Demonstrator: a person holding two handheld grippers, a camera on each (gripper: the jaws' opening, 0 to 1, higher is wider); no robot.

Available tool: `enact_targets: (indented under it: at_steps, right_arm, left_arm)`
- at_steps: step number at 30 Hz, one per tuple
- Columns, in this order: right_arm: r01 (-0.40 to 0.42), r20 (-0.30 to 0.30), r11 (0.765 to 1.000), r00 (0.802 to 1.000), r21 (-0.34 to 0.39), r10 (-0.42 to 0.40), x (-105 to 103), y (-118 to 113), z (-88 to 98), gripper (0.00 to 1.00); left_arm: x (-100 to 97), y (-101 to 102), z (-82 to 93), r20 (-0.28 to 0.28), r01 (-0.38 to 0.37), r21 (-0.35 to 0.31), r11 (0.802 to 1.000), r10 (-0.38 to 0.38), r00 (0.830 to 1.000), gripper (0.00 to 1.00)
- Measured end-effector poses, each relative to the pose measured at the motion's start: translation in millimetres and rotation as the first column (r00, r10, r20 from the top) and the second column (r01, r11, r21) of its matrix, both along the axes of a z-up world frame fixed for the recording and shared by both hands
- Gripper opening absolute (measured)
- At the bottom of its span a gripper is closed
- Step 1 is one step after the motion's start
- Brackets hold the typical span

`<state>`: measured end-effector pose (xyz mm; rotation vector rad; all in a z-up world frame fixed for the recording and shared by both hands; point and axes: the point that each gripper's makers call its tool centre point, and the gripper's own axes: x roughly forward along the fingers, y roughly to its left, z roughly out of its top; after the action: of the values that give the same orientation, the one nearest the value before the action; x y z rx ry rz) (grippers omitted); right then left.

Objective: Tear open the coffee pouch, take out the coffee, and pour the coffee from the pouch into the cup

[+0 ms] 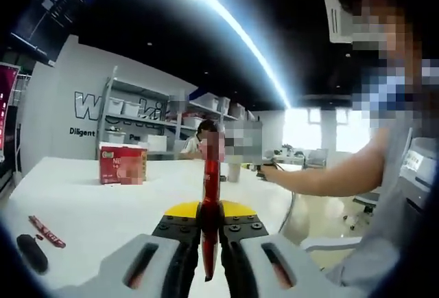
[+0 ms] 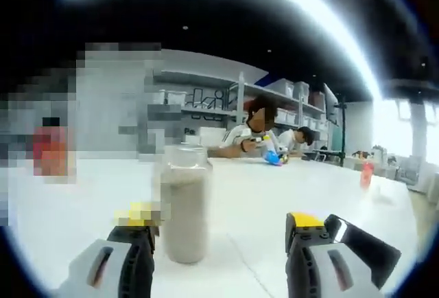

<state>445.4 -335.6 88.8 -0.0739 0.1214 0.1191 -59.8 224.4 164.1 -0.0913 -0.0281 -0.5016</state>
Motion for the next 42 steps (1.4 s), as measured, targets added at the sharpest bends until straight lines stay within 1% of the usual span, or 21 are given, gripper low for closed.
enact_targets:
  at_steps: [1, 2, 5, 6, 9, 10, 12, 13, 17, 18, 20, 22, 24, 25, 27, 29, 34, 35, 38, 42]
  right_arm:
    - [-0.034, -0.007, 0.999, 0.999, 0.001, 0.034, 3.0, 4.7, -1.1, 0.79]
    - [-0.084, 0.002, 0.996, 0.996, -0.023, 0.084, 11.1, 10.7, 1.0, 0.81]
    - [-0.123, 0.012, 0.990, 0.992, -0.062, 0.124, 26.7, 19.6, 2.3, 0.83]
    - [-0.137, 0.023, 0.990, 0.990, -0.047, 0.138, 30.0, 25.8, 3.3, 0.82]
    - [-0.145, 0.030, 0.989, 0.989, -0.030, 0.145, 35.8, 31.9, 2.8, 0.80]
    - [-0.155, 0.037, 0.988, 0.987, -0.016, 0.155, 41.4, 37.2, 2.3, 0.79]
    - [-0.158, 0.038, 0.987, 0.987, -0.010, 0.158, 46.2, 40.0, 1.8, 0.78]
    - [-0.166, 0.050, 0.986, 0.985, -0.003, 0.166, 52.0, 44.0, 3.4, 0.78]
    - [-0.165, 0.070, 0.986, 0.984, -0.010, 0.166, 67.6, 47.8, 7.1, 0.75]
    - [-0.164, 0.073, 0.986, 0.984, -0.011, 0.164, 66.6, 49.5, 7.7, 0.74]
    - [-0.161, 0.091, 0.987, 0.983, -0.005, 0.161, 71.1, 49.4, 11.0, 0.69]
    - [-0.161, 0.101, 0.987, 0.982, -0.004, 0.161, 74.6, 48.6, 13.2, 0.68]
    - [-0.163, 0.103, 0.987, 0.981, 0.002, 0.162, 75.8, 48.6, 14.2, 0.62]
    - [-0.171, 0.111, 0.985, 0.980, 0.022, 0.168, 76.5, 47.0, 15.2, 0.60]
    - [-0.181, 0.115, 0.983, 0.978, 0.045, 0.174, 78.1, 45.7, 14.8, 0.59]
    - [-0.181, 0.116, 0.982, 0.978, 0.048, 0.175, 76.5, 45.9, 15.1, 0.58]
    - [-0.178, 0.091, 0.983, 0.981, 0.052, 0.173, 71.5, 46.4, 14.9, 0.57]
    - [-0.179, 0.089, 0.982, 0.981, 0.053, 0.174, 73.1, 45.2, 14.8, 0.57]
    - [-0.188, 0.088, 0.981, 0.979, 0.052, 0.183, 67.9, 45.9, 14.8, 0.57]
    - [-0.197, 0.090, 0.979, 0.977, 0.050, 0.192, 55.2, 50.0, 15.2, 0.56]
  left_arm:
    - [1.7, -1.6, -0.5, -0.002, 0.003, 0.003, 1.000, -0.003, 1.000, 0.12]
    - [5.5, -4.7, -1.2, -0.006, 0.007, 0.009, 1.000, -0.007, 1.000, 0.12]
    - [12.3, -11.5, -3.2, -0.016, 0.020, 0.028, 0.999, -0.019, 1.000, 0.12]
    - [15.4, -14.3, -4.1, -0.019, 0.024, 0.038, 0.999, -0.023, 1.000, 0.12]
    - [20.2, -16.3, -4.0, -0.020, 0.026, 0.044, 0.999, -0.026, 0.999, 0.12]
    - [23.2, -17.3, -2.5, -0.013, 0.030, 0.040, 0.999, -0.030, 0.999, 0.12]
    - [26.1, -17.9, -3.4, -0.015, 0.038, 0.038, 0.999, -0.038, 0.999, 0.12]
    - [27.4, -17.8, -4.3, -0.016, 0.040, 0.038, 0.998, -0.040, 0.999, 0.12]
    - [32.2, -11.8, -10.2, -0.025, 0.031, 0.020, 0.999, -0.030, 0.999, 0.12]
    - [32.9, -10.5, -11.5, -0.028, 0.029, 0.016, 0.999, -0.029, 0.999, 0.12]
    - [33.8, -9.1, -15.2, -0.037, 0.027, 0.013, 1.000, -0.027, 0.999, 0.12]
    - [34.8, -7.2, -18.2, -0.045, 0.022, 0.016, 1.000, -0.022, 0.999, 0.12]
    - [35.6, -4.5, -19.8, -0.049, 0.016, 0.014, 1.000, -0.016, 0.999, 0.12]
    - [36.1, -1.6, -20.6, -0.052, 0.011, 0.010, 1.000, -0.010, 0.999, 0.12]
    - [36.7, -0.5, -21.4, -0.054, 0.011, 0.010, 1.000, -0.011, 0.998, 0.12]
    - [37.4, 1.0, -23.5, -0.060, 0.007, 0.011, 1.000, -0.007, 0.998, 0.12]
    - [36.8, 2.5, -23.8, -0.061, 0.004, 0.006, 1.000, -0.004, 0.998, 0.12]
    - [36.9, 2.8, -24.1, -0.063, 0.004, 0.006, 1.000, -0.004, 0.998, 0.12]
    - [37.2, 4.0, -24.5, -0.064, 0.001, 0.004, 1.000, -0.001, 0.998, 0.12]
    - [36.8, 3.7, -22.9, -0.060, 0.004, 0.001, 1.000, -0.004, 0.998, 0.12]
